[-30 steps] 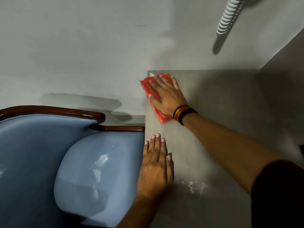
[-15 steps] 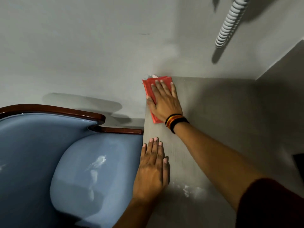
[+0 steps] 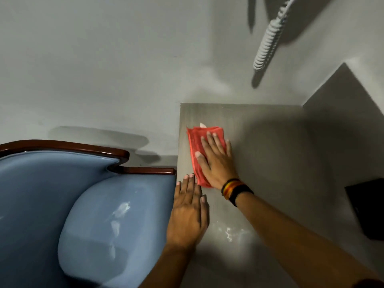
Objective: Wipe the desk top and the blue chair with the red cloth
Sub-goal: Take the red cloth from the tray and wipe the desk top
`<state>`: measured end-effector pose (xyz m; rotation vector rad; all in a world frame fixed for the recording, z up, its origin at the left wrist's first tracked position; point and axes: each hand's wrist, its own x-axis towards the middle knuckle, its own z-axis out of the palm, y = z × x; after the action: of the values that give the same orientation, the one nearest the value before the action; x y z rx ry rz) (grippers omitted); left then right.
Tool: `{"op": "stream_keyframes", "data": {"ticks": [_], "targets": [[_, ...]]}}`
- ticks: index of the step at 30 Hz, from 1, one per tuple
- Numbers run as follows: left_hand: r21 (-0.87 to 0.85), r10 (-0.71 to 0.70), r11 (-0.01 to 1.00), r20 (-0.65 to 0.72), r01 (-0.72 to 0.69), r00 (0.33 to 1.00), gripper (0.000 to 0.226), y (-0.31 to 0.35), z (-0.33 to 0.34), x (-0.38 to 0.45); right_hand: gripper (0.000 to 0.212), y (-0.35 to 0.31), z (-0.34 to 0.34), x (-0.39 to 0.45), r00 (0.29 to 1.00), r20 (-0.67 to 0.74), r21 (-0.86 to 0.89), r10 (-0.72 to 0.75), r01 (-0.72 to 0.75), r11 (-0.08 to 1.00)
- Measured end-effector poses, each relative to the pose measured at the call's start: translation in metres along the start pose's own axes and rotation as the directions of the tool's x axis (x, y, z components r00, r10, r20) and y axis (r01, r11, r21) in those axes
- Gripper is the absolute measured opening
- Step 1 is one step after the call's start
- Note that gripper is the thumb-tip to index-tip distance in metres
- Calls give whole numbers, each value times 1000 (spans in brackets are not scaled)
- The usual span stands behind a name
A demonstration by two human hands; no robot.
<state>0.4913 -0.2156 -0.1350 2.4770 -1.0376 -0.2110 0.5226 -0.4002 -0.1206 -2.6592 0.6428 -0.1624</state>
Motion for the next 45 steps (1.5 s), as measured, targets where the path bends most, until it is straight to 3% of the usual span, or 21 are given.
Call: {"op": "stream_keyframes", "data": {"ticks": [3, 5, 8, 10, 13, 15, 19, 24, 29, 32, 37, 40, 45], "targets": [[-53, -11, 999, -7, 10, 1000, 60, 6, -10, 0, 74, 43, -35, -33, 946, -120, 180, 300, -276, 944], [-77, -10, 997, -43, 6, 999, 61, 8, -15, -2, 85, 72, -50, -63, 882, -157, 75, 445, -439, 896], [-59, 17, 998, -149, -26, 989, 61, 11, -27, 8, 94, 94, -44, -93, 910, -143, -157, 390, -410, 898], [-57, 27, 998, -185, -38, 982, 59, 17, -30, 46, 92, 99, -36, -89, 921, -149, -185, 359, -383, 905], [-85, -39, 996, 4, 39, 999, 63, 48, -25, 131, 90, 105, -34, -88, 920, -162, -165, 357, -382, 909], [-17, -115, 993, 113, 117, 987, 68, 63, -10, 164, 92, 106, -34, -87, 920, -185, -161, 346, -376, 912], [168, -96, 982, 25, 90, 995, 72, 61, 11, 189, 86, 109, -27, -87, 913, -223, -160, 343, -381, 911], [138, 13, 990, 86, -25, 996, 68, 59, 8, 246, 85, 112, -24, -86, 918, -200, -168, 344, -378, 911], [186, -9, 983, 80, -6, 997, 68, 64, 6, 171, 89, 107, -28, -87, 917, -186, -152, 354, -382, 911], [150, -40, 988, 96, 25, 995, 68, 76, 5, 50, 82, 102, -34, -89, 913, -181, -110, 365, -387, 915], [189, 88, 975, 174, -121, 981, 66, 74, 17, -163, 79, 98, -41, -94, 914, -190, -21, 359, -369, 929], [187, 150, 963, 222, -193, 963, 64, 68, 16, -152, 77, 100, -41, -96, 916, -198, -15, 348, -358, 934], [152, 282, 939, 178, -310, 943, 62, 74, 13, -25, 64, 94, -50, -122, 894, -268, 154, 360, -329, 932]]}}
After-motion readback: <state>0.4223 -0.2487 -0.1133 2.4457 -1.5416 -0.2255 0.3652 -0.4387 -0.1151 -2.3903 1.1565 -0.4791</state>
